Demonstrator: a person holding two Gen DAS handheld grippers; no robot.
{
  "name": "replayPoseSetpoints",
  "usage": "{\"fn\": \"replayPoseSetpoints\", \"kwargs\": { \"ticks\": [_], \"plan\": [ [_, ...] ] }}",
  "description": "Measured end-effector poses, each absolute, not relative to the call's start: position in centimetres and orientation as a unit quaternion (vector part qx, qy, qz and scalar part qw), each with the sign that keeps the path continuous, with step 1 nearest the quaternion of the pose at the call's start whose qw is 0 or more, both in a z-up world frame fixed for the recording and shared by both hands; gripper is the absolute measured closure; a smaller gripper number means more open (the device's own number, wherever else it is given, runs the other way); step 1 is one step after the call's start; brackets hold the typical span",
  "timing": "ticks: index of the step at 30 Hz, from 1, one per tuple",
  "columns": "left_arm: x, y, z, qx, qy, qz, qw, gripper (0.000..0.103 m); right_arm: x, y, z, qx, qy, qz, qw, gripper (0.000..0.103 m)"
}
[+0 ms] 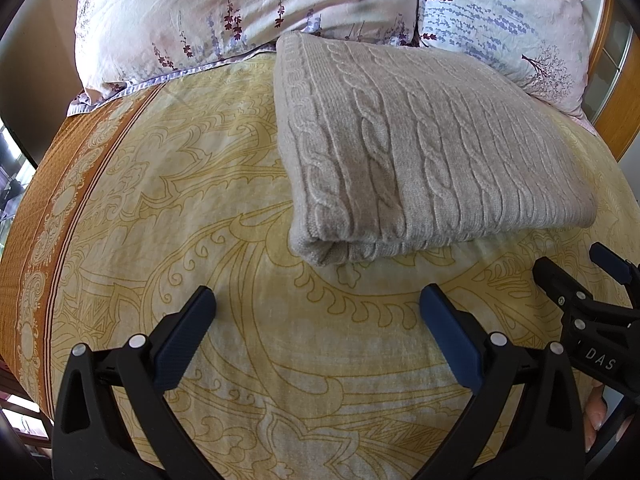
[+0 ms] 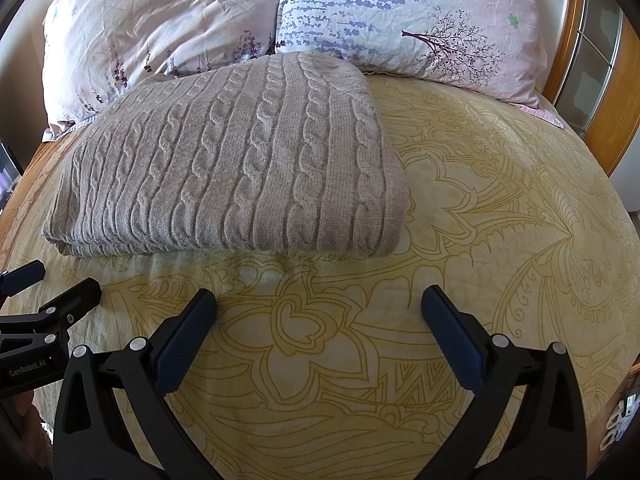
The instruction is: Fold small clothes
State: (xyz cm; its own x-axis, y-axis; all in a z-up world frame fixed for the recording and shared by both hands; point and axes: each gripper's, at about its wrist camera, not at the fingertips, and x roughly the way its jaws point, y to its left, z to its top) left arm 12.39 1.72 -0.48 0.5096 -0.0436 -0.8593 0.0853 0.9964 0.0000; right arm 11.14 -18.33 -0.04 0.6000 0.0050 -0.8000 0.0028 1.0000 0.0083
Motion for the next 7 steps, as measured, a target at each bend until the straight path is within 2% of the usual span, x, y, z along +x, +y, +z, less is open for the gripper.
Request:
{"fn": "replayPoseSetpoints", "kwargs": {
  "ticks": [7],
  "plan": [
    [12.38, 1.73, -0.47, 0.021, 0.494, -0.037, 0.868, 0.002, 11.13, -18.36, -0.04, 0.004, 0.447, 0.001, 0.894, 0.001]
  ]
}}
